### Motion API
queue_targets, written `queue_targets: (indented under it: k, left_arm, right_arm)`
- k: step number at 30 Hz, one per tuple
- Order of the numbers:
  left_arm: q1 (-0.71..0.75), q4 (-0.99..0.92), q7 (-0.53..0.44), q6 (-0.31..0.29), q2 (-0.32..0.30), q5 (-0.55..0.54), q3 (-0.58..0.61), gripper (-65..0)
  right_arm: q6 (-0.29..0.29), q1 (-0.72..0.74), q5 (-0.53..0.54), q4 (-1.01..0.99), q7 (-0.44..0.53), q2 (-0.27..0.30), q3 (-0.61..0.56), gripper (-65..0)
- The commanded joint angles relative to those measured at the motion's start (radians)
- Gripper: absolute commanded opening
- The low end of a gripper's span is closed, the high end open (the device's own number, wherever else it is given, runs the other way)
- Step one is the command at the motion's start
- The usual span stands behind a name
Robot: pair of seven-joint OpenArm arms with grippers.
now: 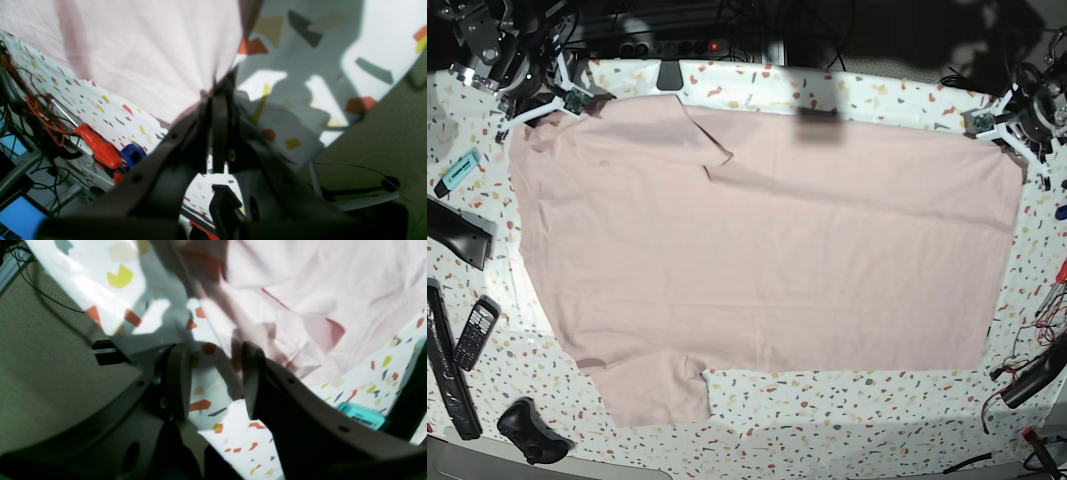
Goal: Fold the T-shirt properly
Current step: 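Hold both shirt corners and pull them slightly apart to flatten the shirt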
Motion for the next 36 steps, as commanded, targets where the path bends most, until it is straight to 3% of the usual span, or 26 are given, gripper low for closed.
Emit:
queue_targets:
  k: [1,10,15,19,25,36]
  left_arm:
    - [0.009,-0.003,0.029,-0.037,-0.02,-0.005,0.003,-65.0]
    - [0.009,-0.003,0.029,-0.037,-0.019,-0.005,0.003,-65.0]
    - [0.009,-0.003,0.029,-0.037,-0.019,-0.005,0.003,-65.0]
    - [0.009,-0.003,0.029,-0.037,-0.019,-0.005,0.003,-65.0]
    - [0.009,-0.003,0.029,-0.037,-0.019,-0.005,0.003,-65.0]
    - [0.009,-0.003,0.029,-0.037,-0.019,-0.005,0.003,-65.0]
  right_arm:
    - [0.001,-0.004,0.011,0.015,-0.034,0.012,0.003,-41.8]
    - [0.001,-0.019,0.043,0.166,-0.073,0.013,0.006,-41.7]
    - [0.001,-0.012,0.001,0.179,-0.086,0.013,0.006,-41.7]
    - [0.001,-0.011,-0.016,0.163,-0.071,0.013,0.006,-41.7]
    - [0.001,-0.003,-0.142,0.089,0.002,0.012,0.006,-41.7]
    - [0.001,0.095,-0.142,-0.013,0.028,0.013,0.006,-41.8]
